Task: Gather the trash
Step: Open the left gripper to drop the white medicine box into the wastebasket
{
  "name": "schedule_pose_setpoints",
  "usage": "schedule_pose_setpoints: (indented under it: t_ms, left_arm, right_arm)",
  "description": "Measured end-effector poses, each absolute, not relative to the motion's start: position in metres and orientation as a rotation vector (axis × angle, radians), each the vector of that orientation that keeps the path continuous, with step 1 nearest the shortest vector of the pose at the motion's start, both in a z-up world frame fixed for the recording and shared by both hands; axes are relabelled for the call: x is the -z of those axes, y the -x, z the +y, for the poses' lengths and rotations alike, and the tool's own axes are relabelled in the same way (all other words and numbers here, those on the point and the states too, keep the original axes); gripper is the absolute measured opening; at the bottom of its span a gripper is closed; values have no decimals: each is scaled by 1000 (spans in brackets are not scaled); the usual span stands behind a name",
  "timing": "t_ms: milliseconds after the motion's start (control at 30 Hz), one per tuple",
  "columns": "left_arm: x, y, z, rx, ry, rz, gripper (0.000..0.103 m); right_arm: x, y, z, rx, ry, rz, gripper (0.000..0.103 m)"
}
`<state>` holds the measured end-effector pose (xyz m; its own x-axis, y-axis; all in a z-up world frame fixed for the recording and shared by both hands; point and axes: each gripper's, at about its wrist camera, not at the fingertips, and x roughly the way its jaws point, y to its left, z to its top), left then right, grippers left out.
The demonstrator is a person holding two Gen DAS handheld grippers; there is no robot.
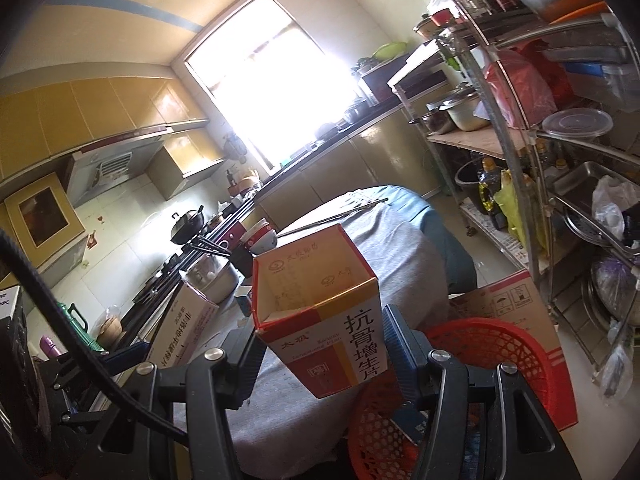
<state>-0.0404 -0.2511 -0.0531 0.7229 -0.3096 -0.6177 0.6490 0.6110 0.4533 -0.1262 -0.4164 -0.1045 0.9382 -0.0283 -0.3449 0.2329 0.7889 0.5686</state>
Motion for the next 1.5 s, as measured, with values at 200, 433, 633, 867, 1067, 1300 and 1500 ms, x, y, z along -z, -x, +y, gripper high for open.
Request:
schedule_pose_setpoints:
  t_ms: [200, 433, 633, 867, 1067, 1300, 1500]
  left_arm:
    - [61, 43, -266, 613, -742, 534, 49]
    - [68, 50, -282, 642, -779, 535, 49]
    - [75, 57, -295, 669, -809, 535, 49]
    - [85, 63, -309, 695, -843, 539, 49]
    - [92, 67, -318, 709, -862, 547, 49]
    - [104, 70, -324, 721, -885, 565, 49]
    - [112, 70, -330, 729, -898, 583, 49]
  right_arm:
    - [107, 136, -427, 170, -667, 325, 59]
    - [111, 145, -436, 193, -681, 325, 59]
    - [116, 154, -445, 216, -693, 324, 59]
    - [125, 161, -454, 239, -715, 338, 59]
    - [133, 168, -462, 259, -732, 348, 59]
    - [146, 173, -470, 276, -769, 368, 59]
    - [152, 176, -472, 286, -781, 381, 59]
